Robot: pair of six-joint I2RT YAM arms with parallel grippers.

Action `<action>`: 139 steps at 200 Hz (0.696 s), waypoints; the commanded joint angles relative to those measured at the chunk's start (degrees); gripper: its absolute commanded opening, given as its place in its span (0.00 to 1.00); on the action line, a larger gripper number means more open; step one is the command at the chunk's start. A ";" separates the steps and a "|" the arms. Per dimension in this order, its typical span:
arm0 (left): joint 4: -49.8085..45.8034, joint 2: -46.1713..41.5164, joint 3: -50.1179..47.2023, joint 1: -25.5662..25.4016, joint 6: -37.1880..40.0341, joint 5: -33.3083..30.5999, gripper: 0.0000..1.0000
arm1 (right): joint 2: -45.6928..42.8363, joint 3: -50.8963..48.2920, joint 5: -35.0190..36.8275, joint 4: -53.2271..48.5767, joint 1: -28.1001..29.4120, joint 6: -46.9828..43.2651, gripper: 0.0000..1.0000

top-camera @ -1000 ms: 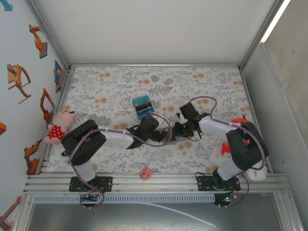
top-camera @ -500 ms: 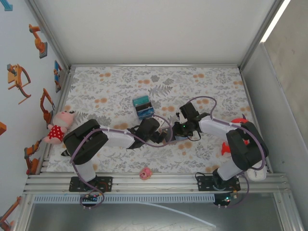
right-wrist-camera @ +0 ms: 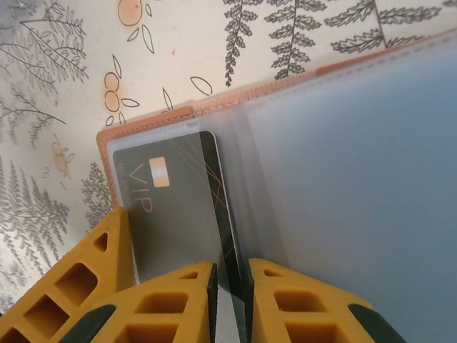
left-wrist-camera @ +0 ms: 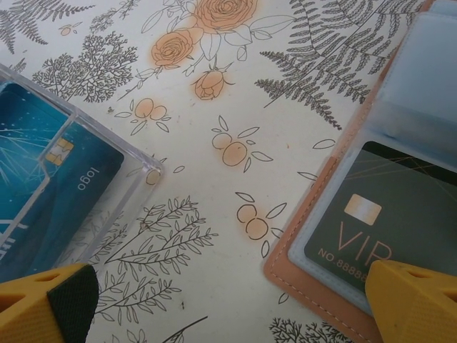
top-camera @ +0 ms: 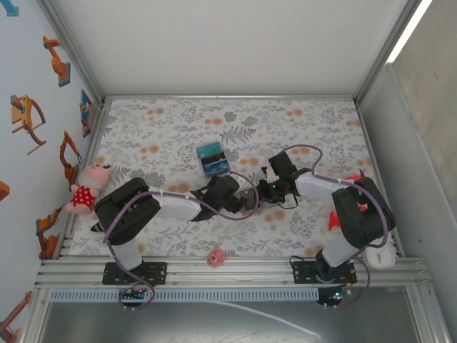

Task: Take the credit cards out of the card holder

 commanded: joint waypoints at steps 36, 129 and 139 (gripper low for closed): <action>-6.57 -3.34 -1.65 -0.76 1.16 -0.82 0.97 | -1.58 -6.11 -13.34 15.90 -0.87 7.90 0.14; -8.92 -4.17 -2.32 -0.90 -0.49 -2.13 0.97 | -1.23 -10.75 -15.29 25.83 -1.73 13.27 0.14; -9.03 -3.98 -2.22 -0.89 -0.49 -2.28 0.97 | -1.25 -11.14 -15.47 26.71 -1.86 13.63 0.14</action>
